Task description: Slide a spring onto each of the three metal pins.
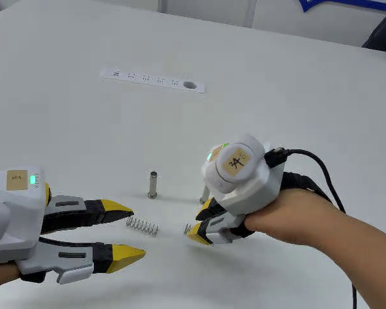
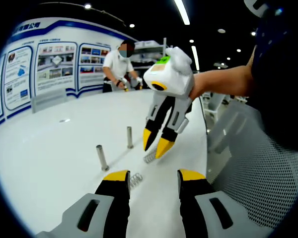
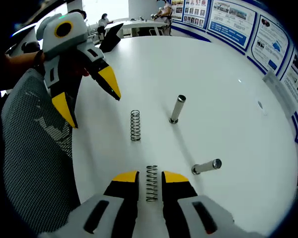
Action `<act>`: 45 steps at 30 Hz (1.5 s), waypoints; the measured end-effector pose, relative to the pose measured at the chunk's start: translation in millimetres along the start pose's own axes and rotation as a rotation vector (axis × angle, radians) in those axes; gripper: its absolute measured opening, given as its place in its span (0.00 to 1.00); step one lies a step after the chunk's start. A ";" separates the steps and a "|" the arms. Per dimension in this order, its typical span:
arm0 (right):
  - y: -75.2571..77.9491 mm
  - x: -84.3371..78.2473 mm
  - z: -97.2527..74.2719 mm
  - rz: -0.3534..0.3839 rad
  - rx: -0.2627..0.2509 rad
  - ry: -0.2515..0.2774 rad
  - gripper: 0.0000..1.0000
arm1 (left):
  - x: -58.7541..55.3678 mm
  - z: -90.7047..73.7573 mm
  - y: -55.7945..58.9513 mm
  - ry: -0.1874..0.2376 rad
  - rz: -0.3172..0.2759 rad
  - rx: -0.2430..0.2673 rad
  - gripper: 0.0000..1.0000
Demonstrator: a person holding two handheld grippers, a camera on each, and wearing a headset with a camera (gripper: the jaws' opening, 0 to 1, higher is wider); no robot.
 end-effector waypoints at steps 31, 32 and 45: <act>3.2 0.5 4.4 0.003 0.002 -0.026 0.12 | 0.5 3.9 0.5 -0.001 0.002 -0.016 0.38; 2.9 1.8 2.0 0.004 -0.001 -0.020 0.11 | 1.0 4.5 0.6 -0.001 0.004 -0.018 0.38; 2.5 7.5 -18.9 0.005 -0.041 0.026 0.11 | 5.4 6.2 4.1 -0.001 0.019 -0.030 0.38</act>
Point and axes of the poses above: the centre of the closed fingertips' face, and the gripper's own axes: z roughly forward along the fingers, y roughly to its right, x roughly out of its top, the point moved 5 cm from there along -z, roughly backward along the fingers, and after that the axes turned 8 degrees about y, right-handed, at the moved point
